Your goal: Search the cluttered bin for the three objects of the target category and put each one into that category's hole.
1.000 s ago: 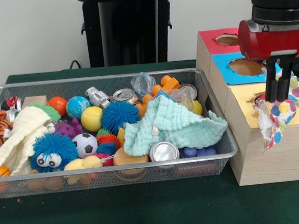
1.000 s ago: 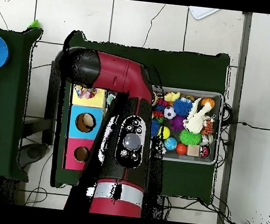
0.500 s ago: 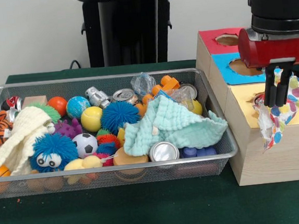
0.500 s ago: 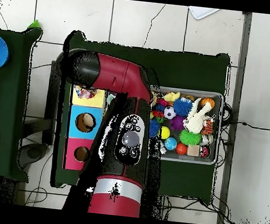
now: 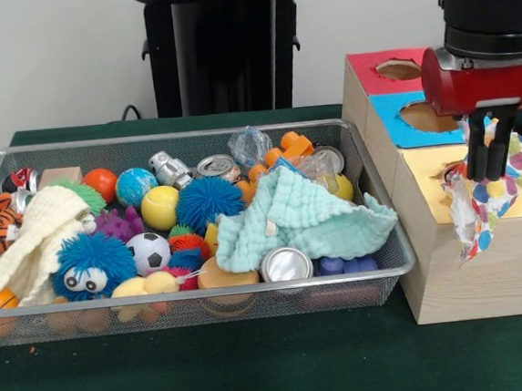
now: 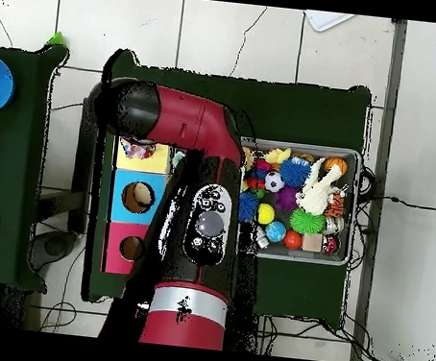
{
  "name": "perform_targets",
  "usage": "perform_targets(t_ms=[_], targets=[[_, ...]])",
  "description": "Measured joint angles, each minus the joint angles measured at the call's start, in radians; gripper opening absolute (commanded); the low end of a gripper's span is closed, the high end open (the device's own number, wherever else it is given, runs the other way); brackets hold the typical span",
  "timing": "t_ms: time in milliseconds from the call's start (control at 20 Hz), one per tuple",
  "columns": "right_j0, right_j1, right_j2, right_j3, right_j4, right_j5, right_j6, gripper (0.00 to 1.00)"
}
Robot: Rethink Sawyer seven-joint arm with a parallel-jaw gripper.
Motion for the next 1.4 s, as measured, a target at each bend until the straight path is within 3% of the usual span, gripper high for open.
perform_targets(t_ms=[1400], targets=[[0.053, 0.038, -0.031, 0.000, 0.010, 0.028, 0.000, 0.00]])
